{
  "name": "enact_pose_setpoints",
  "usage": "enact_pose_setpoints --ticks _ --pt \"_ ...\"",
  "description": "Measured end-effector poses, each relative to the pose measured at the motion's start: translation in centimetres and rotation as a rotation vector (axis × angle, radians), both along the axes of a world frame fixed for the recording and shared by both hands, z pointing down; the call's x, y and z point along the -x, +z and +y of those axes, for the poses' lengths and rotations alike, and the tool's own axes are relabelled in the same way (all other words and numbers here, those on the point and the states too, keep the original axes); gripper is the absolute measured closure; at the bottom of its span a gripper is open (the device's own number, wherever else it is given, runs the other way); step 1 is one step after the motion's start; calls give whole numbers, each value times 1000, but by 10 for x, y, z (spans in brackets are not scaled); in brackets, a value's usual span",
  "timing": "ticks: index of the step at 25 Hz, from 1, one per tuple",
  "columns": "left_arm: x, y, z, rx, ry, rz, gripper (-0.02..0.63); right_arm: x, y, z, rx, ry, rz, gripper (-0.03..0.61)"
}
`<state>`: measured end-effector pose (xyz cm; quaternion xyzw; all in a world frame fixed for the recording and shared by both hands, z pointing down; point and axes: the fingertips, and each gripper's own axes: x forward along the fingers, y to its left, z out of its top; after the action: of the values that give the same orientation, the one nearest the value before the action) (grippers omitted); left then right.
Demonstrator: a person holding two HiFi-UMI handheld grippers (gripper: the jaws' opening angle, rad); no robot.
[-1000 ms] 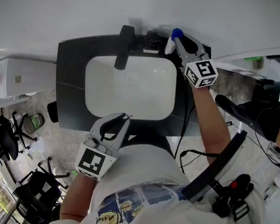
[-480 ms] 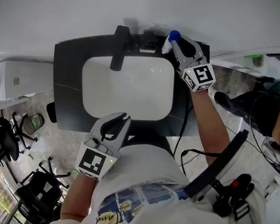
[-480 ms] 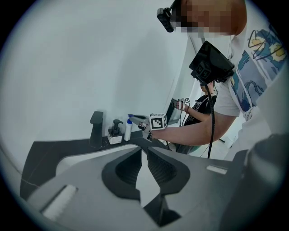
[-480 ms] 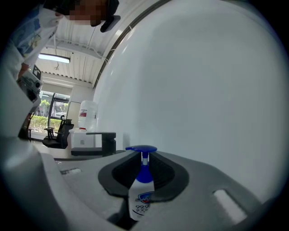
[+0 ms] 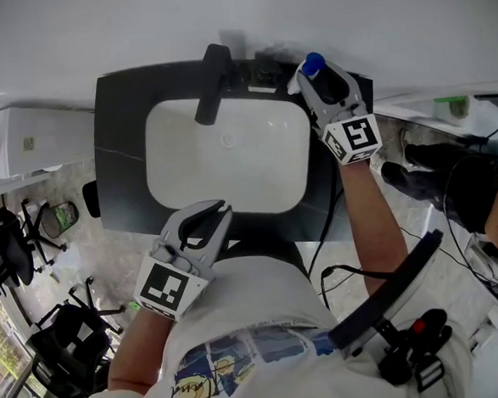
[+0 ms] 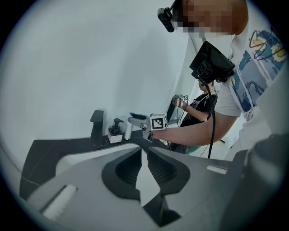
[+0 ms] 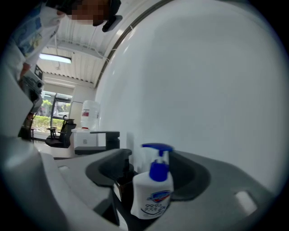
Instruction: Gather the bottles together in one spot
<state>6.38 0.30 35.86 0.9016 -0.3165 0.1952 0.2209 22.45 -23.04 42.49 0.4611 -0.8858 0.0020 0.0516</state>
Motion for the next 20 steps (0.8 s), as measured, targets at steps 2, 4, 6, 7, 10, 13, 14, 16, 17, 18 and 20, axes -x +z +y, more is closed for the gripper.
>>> enact_pose_setpoints --ticks 2,4,6,7,10,13,14,16,17,18,20 --pt "0 1 0 3 -1 1 571 3 2 1 11 -9 -1 259" --pt "0 1 0 4 0 2 571 1 1 -1 15 5 -8 273" --pt "-1 1 0 3 1 2 571 -1 0 -3 13 11 -5 281" --pt "-2 1 0 3 1 3 571 -1 0 -4 12 12 1 282" --pt "-4 2 -1 5 2 7 571 -3 2 -4 10 17 15 287" --pt "-6 2 0 4 5 10 571 -7 3 -3 9 29 21 287" --pt "-7 3 0 3 7 9 571 -8 3 -3 7 32 22 287" --pt "-8 3 1 2 8 9 571 -11 3 -2 5 37 26 287" --pt "-8 3 1 2 8 9 571 -12 3 -2 4 39 29 287" --pt "-8 3 0 1 8 10 571 -14 3 -2 4 42 30 287" --pt "-9 3 0 -2 10 11 571 -16 3 -2 3 47 32 287"
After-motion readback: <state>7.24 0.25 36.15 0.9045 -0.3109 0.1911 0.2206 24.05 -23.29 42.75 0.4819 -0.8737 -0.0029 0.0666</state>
